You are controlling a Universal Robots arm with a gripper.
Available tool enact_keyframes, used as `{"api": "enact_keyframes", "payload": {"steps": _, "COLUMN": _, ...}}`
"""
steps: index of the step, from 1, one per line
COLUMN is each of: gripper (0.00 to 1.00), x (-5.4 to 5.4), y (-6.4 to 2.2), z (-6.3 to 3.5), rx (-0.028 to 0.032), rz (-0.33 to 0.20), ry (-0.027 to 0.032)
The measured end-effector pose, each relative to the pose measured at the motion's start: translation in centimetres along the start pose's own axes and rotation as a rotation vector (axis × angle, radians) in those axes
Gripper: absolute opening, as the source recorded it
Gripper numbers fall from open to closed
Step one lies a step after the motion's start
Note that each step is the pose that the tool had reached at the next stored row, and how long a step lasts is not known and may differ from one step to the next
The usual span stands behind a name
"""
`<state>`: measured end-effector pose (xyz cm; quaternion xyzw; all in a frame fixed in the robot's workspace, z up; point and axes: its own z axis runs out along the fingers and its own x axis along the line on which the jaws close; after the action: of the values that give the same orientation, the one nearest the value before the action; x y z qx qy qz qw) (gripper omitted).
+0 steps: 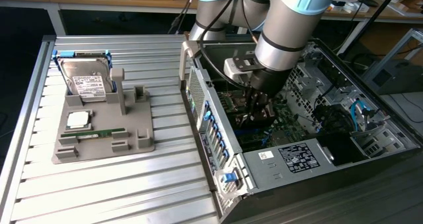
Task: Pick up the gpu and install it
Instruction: 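Insert the gpu into the slot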
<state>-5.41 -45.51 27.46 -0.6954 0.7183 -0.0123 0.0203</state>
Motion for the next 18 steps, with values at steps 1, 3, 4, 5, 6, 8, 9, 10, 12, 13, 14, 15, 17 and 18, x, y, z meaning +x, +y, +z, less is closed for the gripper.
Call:
{"api": "enact_keyframes", "payload": {"steps": 1, "gripper": 0.27, "x": 0.0, "y": 0.0, "z": 0.13, "rx": 0.0002, "rz": 0.0, "ry": -0.0004}}
{"api": "enact_keyframes", "payload": {"steps": 3, "gripper": 0.27, "x": 0.0, "y": 0.02, "z": 0.34, "rx": 0.0001, "rz": 0.0, "ry": -0.0002}}
{"api": "enact_keyframes", "payload": {"steps": 4, "gripper": 0.27, "x": 0.0, "y": 0.02, "z": 0.43, "rx": 0.0001, "rz": 0.0, "ry": -0.0002}}
{"api": "enact_keyframes", "payload": {"steps": 5, "gripper": 0.27, "x": -0.1, "y": 0.03, "z": 0.49, "rx": 0.0001, "rz": 0.0, "ry": -0.0001}}
{"api": "enact_keyframes", "payload": {"steps": 6, "gripper": 0.27, "x": -0.1, "y": 0.03, "z": 0.55, "rx": 0.0, "rz": 0.0, "ry": -0.0001}}
{"api": "enact_keyframes", "payload": {"steps": 8, "gripper": 0.27, "x": -0.1, "y": 0.04, "z": 0.68, "rx": -0.0001, "rz": 0.0, "ry": 0.0001}}
{"api": "enact_keyframes", "payload": {"steps": 9, "gripper": 0.27, "x": -0.1, "y": 0.05, "z": 0.76, "rx": -0.0002, "rz": 0.0, "ry": 0.0004}}
{"api": "enact_keyframes", "payload": {"steps": 10, "gripper": 0.27, "x": -0.1, "y": 0.04, "z": 0.9, "rx": 0.0003, "rz": 0.0, "ry": -0.0001}}
{"api": "enact_keyframes", "payload": {"steps": 12, "gripper": 0.27, "x": -0.1, "y": 0.05, "z": 1.09, "rx": 0.0001, "rz": 0.0, "ry": 0.0001}}
{"api": "enact_keyframes", "payload": {"steps": 13, "gripper": 0.27, "x": -0.1, "y": 0.06, "z": 1.11, "rx": 0.0, "rz": 0.0, "ry": 0.0002}}
{"api": "enact_keyframes", "payload": {"steps": 14, "gripper": 0.27, "x": -0.1, "y": 0.06, "z": 1.11, "rx": -0.0001, "rz": 0.0, "ry": 0.0003}}
{"api": "enact_keyframes", "payload": {"steps": 15, "gripper": 0.27, "x": -0.1, "y": 0.06, "z": 1.12, "rx": 0.0, "rz": 0.0, "ry": 0.0003}}
{"api": "enact_keyframes", "payload": {"steps": 17, "gripper": 0.27, "x": -0.1, "y": 0.06, "z": 1.13, "rx": 0.0, "rz": 0.0, "ry": 0.0}}
{"api": "enact_keyframes", "payload": {"steps": 18, "gripper": 0.27, "x": -0.1, "y": 0.06, "z": 1.12, "rx": 0.0, "rz": 0.0, "ry": 0.0001}}
